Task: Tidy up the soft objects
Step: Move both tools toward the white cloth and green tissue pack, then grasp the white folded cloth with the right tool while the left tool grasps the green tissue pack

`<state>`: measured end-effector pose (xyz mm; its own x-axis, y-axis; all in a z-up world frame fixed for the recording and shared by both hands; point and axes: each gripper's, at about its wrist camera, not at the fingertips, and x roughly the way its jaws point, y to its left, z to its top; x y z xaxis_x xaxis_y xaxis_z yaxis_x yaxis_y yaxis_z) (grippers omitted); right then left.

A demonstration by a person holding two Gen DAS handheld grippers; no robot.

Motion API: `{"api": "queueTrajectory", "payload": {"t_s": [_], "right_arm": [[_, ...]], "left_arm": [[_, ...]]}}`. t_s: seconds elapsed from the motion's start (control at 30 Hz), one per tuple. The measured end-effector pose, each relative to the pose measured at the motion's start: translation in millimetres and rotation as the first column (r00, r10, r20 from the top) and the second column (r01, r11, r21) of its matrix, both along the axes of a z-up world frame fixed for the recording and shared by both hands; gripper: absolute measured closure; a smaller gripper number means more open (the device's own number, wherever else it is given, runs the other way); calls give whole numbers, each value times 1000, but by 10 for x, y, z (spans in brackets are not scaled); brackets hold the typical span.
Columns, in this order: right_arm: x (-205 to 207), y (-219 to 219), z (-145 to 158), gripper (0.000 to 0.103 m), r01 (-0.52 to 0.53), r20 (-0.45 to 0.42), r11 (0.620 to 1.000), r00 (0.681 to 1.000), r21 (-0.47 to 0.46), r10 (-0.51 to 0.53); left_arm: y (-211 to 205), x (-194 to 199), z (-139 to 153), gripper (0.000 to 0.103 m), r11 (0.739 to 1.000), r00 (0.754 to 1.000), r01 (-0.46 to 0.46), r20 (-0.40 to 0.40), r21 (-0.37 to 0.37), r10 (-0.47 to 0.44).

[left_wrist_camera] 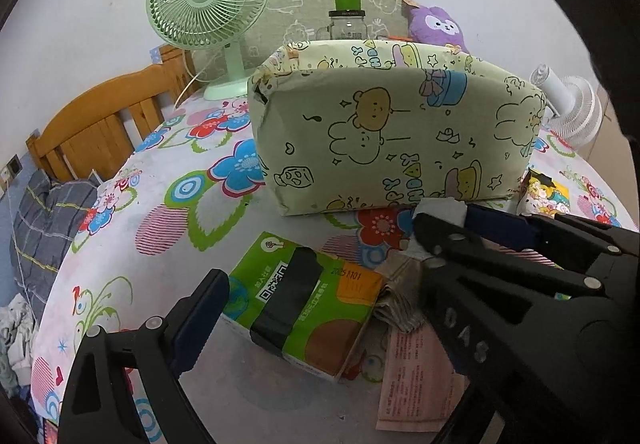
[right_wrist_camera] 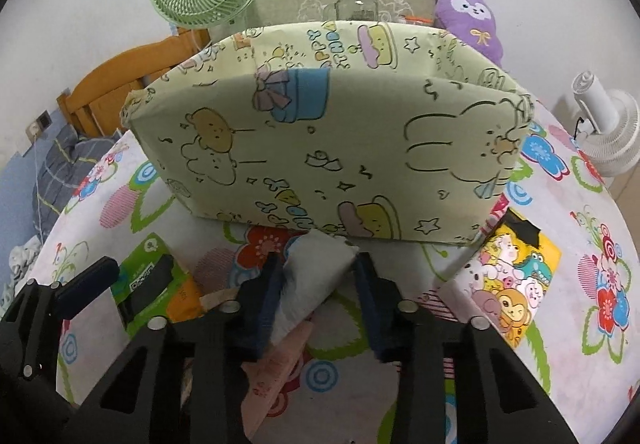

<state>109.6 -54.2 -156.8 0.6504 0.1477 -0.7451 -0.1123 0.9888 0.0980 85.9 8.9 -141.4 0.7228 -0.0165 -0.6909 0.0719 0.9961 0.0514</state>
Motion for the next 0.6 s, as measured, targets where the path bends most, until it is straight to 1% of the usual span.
{"api": "queueTrajectory", "payload": {"t_s": [0.07, 0.1, 0.13, 0.27, 0.33, 0.47, 0.6], "right_arm": [[-22, -25, 20, 74, 12, 14, 1000, 1000, 1, -12], [-37, -38, 36, 77, 20, 24, 1000, 1000, 0, -20], [-51, -55, 53, 77, 31, 33, 1000, 999, -3, -31], [-70, -136, 101, 78, 60, 36, 998, 998, 18, -60], [-93, -158, 130, 79, 80, 52, 997, 995, 5, -80], [-128, -234, 166, 79, 123, 79, 992, 989, -15, -121], [-109, -280, 146, 80, 140, 66, 990, 988, -12, -139]], "left_arm": [[10, -4, 10, 3, 1000, 1000, 2, 3, -10, -2], [12, -10, 17, 3, 1000, 1000, 1, 4, -11, -1], [9, -15, 21, 3, 1000, 1000, 0, 6, -9, 0], [-25, -37, 23, 2, 1000, 1000, 7, 12, 3, -7], [-45, -39, 22, 2, 1000, 1000, 10, 13, 9, -10], [-32, -4, 27, 2, 1000, 1000, -12, 9, 8, 12], [45, 81, 11, 3, 998, 998, -56, -7, 7, 56]]}}
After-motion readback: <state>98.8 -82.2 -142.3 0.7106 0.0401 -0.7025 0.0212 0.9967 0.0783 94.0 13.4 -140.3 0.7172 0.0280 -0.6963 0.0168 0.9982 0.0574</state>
